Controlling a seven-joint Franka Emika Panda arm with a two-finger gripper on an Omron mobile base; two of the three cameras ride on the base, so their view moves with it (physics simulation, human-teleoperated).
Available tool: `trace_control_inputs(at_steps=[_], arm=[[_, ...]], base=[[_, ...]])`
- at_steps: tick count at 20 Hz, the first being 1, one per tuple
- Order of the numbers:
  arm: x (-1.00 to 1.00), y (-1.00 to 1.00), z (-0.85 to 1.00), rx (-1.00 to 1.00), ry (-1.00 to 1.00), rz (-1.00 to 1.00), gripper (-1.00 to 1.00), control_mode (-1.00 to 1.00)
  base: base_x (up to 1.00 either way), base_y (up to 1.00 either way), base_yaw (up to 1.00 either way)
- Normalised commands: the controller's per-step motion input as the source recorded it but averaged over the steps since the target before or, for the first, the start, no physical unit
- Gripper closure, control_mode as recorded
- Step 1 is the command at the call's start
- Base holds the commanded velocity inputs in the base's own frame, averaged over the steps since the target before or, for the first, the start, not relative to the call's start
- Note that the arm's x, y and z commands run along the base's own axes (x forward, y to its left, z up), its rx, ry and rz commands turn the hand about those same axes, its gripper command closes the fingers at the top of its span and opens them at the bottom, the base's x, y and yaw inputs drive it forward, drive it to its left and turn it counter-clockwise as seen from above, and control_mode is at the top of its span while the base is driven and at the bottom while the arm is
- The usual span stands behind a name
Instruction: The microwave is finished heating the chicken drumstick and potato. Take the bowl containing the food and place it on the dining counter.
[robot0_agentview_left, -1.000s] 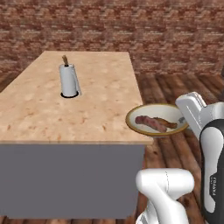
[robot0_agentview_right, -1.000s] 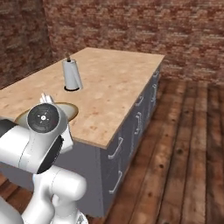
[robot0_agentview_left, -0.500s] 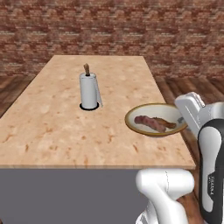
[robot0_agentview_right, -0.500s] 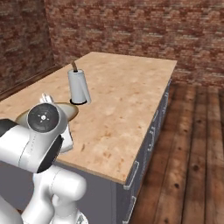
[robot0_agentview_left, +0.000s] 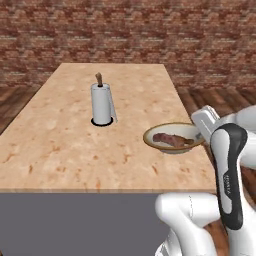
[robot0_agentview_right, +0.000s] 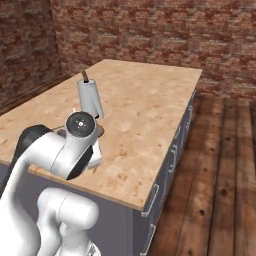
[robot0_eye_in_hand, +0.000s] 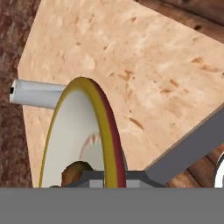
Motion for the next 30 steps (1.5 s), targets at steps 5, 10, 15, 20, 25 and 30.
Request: trace_control_inputs(at_steps=[5, 10, 15, 20, 25, 30], arm=[[0.80, -0.16, -0.40, 0.01, 0.13, 0.00, 1.00, -1.00], [0.68, -0.01, -0.78, 0.00, 0.09, 0.00, 1.00, -1.00], [0.67, 0.11, -0.76, 0.00, 0.00, 0.00, 1.00, -1.00], [0.69, 0.23, -0.59, 0.00, -0.04, 0.00, 1.00, -1.00], [0.78, 0.25, -0.39, 0.00, -0.09, 0.00, 1.00, -1.00], [0.65, 0.07, -0.16, 0.00, -0.02, 0.00, 1.00, -1.00]], base=[[0.00, 0.00, 0.00], [0.00, 0.00, 0.00], [0.00, 0.00, 0.00], [0.00, 0.00, 0.00], [0.00, 0.00, 0.00], [0.00, 0.00, 0.00]])
